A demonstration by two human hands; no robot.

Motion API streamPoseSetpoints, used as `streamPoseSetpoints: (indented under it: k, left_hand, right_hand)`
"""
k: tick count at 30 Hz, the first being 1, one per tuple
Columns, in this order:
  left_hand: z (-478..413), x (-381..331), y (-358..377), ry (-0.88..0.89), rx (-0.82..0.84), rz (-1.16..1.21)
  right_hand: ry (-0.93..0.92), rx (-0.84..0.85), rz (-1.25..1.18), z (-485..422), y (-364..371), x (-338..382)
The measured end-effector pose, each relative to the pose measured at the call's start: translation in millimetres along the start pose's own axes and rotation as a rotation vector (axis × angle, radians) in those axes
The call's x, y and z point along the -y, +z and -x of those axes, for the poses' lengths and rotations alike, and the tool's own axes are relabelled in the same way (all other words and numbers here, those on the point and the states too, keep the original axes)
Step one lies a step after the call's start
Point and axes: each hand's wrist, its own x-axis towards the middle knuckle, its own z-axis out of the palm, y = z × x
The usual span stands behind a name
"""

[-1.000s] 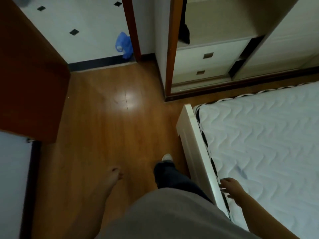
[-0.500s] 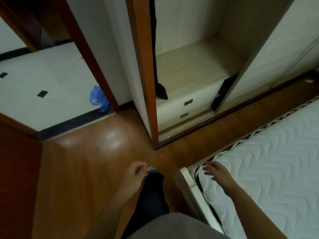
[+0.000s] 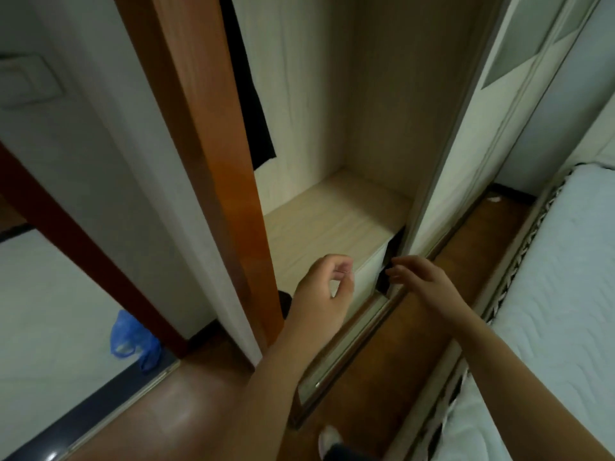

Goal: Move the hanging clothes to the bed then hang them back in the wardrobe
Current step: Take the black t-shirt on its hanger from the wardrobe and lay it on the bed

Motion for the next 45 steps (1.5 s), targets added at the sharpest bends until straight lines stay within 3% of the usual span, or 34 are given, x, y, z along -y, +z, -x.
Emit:
streamPoseSetpoints:
  k: [4, 9, 16, 21, 28, 31, 34, 39, 45]
  left_hand:
    - [-43, -17, -13, 0.067, -0.084, -0.025]
    - [-87, -35, -35, 0.246, -0.301, -0.088]
    - [-154, -76, -62, 0.325, -0.774, -0.148]
    - [-185, -113, -102, 0.484, -1.153, -0.378]
    - [-200, -144, -149, 0.450, -1.529, -0.615]
    - [-205, -156, -161, 0.447, -1.640, -0.734]
    - [-207, -167, -171, 0.430, -1.676, -0.792]
    - [-205, -168, -182, 0.344, -1.597, -0.720]
    - [-206, -156, -182, 0.326, -1.496, -0.650]
  right_hand:
    - [-0.128, -0.024, 0.014, -34, -7, 47]
    - [-0.315, -0.006, -0.050, -93, -10, 103]
    - [-0.610, 0.191, -0.149, -188, -6, 210]
    - [-0.832, 0.360, -0.194, -218, 3, 293]
    - [-1.065, 0.481, -0.345, -213, 33, 388]
    - [-1.071, 0.503, -0.414, -205, 45, 414]
    - [-1.066, 0.532, -0.438, -199, 56, 431]
    - [-1.125, 0.446, -0.305, -212, 61, 444]
    - [-1.025, 0.435, -0.361, -247, 44, 450]
